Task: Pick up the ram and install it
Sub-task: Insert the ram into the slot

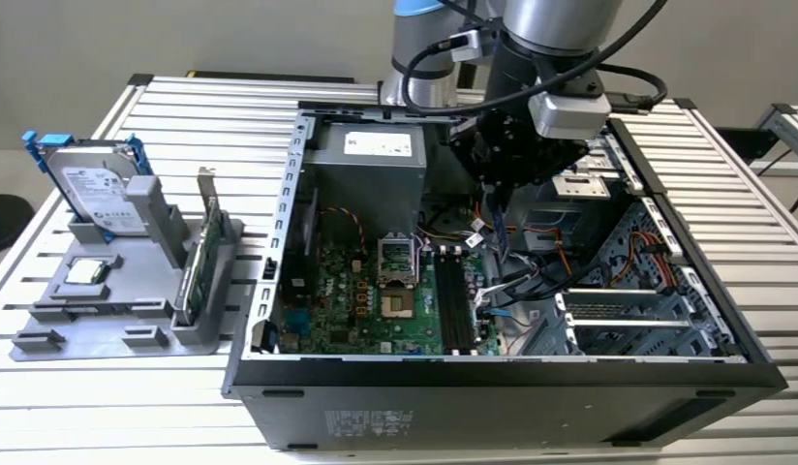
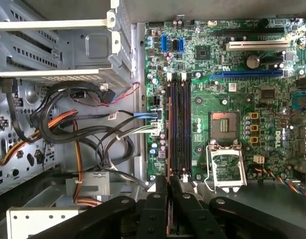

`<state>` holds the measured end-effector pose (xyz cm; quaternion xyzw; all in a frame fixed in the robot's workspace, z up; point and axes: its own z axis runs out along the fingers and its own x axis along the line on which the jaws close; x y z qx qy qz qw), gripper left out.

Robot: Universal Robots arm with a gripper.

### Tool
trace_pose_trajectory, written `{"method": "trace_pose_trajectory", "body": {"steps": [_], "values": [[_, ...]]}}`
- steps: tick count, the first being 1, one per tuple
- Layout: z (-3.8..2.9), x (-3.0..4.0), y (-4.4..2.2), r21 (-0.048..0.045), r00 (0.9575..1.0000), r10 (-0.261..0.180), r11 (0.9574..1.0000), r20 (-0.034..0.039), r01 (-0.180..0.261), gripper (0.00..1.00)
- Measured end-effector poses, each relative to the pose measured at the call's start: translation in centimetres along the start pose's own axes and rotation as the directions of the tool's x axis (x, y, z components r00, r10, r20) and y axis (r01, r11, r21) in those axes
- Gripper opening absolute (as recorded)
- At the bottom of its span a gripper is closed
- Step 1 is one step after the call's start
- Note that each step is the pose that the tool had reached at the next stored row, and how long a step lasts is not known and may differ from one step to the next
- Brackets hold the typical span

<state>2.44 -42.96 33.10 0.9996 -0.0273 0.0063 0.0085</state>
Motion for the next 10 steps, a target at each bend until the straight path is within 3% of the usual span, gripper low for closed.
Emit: {"method": "trace_pose_trajectory", "body": {"steps": [10], "values": [[0.94,-0.05,0.69,0.0001,0.9999,-0.011,0.9999,-0.0002,0.011,0.00]]}}
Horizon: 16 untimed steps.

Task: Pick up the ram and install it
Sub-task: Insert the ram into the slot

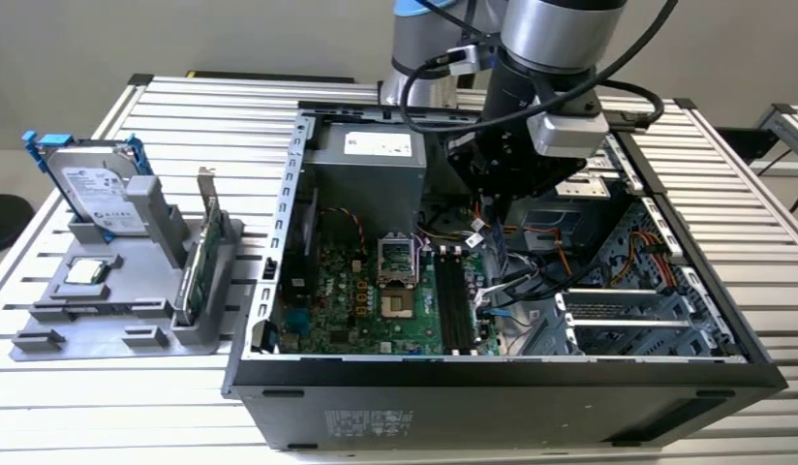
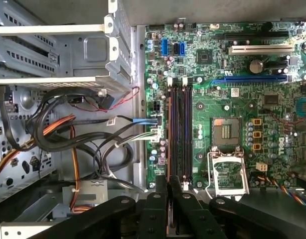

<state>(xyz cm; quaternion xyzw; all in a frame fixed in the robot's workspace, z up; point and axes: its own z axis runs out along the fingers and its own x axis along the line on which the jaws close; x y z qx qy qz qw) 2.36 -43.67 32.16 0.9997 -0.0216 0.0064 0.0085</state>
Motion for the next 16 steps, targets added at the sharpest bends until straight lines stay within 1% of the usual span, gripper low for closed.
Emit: {"method": "trace_pose_trajectory", "body": {"steps": [4,14,16], "values": [[0.49,-0.04,0.12,0.0003,0.9999,-0.013,0.9999,-0.0003,0.013,0.00],[1.50,-0.04,0.47,0.0003,0.9999,-0.016,0.9999,-0.0003,0.016,0.00],[1.58,-0.04,0.52,0.0002,0.9999,-0.016,0.9999,-0.0003,0.016,0.00]]}}
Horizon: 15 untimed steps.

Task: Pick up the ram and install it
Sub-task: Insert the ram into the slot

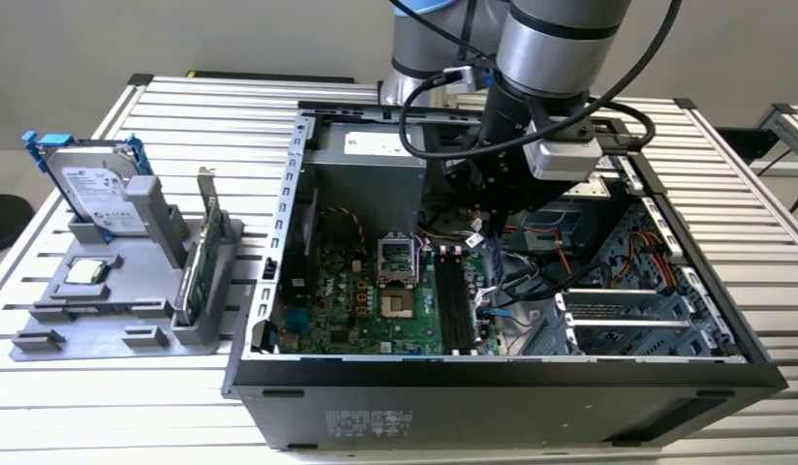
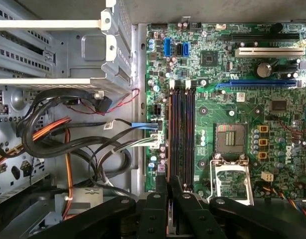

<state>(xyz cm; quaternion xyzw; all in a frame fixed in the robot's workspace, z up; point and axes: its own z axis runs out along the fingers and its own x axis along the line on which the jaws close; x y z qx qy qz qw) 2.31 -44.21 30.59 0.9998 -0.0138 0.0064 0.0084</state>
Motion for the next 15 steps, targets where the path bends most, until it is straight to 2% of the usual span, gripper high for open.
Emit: {"method": "trace_pose_trajectory", "body": {"steps": [6,15], "values": [[0.08,0.00,0.04,-0.0009,1.0000,0.000,1.0000,-0.0001,0.000,0.00],[0.86,-0.03,0.24,-0.0012,1.0000,0.000,1.0000,-0.0001,0.000,0.00]]}}
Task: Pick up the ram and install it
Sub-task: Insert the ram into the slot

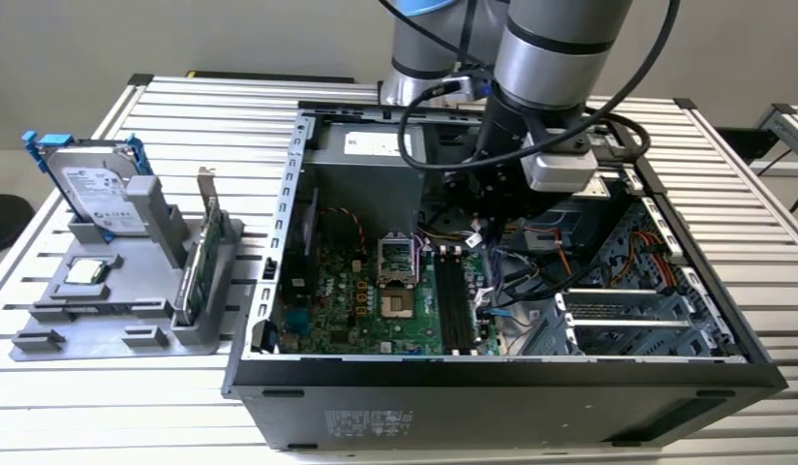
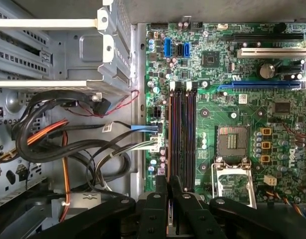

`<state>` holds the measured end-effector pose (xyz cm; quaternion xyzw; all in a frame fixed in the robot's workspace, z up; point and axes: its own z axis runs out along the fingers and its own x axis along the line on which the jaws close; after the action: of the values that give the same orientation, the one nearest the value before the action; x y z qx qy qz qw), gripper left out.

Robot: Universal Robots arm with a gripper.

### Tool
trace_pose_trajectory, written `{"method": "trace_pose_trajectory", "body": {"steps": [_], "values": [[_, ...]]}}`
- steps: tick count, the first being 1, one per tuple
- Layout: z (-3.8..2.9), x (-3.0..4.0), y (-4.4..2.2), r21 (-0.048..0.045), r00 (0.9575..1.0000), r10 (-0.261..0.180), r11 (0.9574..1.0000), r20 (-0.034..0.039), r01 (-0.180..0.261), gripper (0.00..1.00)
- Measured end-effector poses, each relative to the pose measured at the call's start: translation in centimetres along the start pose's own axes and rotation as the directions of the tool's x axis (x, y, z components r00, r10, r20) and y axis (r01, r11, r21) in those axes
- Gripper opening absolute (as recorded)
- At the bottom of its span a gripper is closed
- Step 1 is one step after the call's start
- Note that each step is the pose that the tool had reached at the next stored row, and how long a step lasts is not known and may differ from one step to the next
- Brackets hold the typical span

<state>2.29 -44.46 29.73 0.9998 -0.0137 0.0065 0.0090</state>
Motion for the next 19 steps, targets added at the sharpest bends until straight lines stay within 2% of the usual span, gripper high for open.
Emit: {"method": "trace_pose_trajectory", "body": {"steps": [19], "values": [[1.69,-0.49,0.26,-0.0003,1.0000,0.000,1.0000,0.0000,0.000,0.00]]}}
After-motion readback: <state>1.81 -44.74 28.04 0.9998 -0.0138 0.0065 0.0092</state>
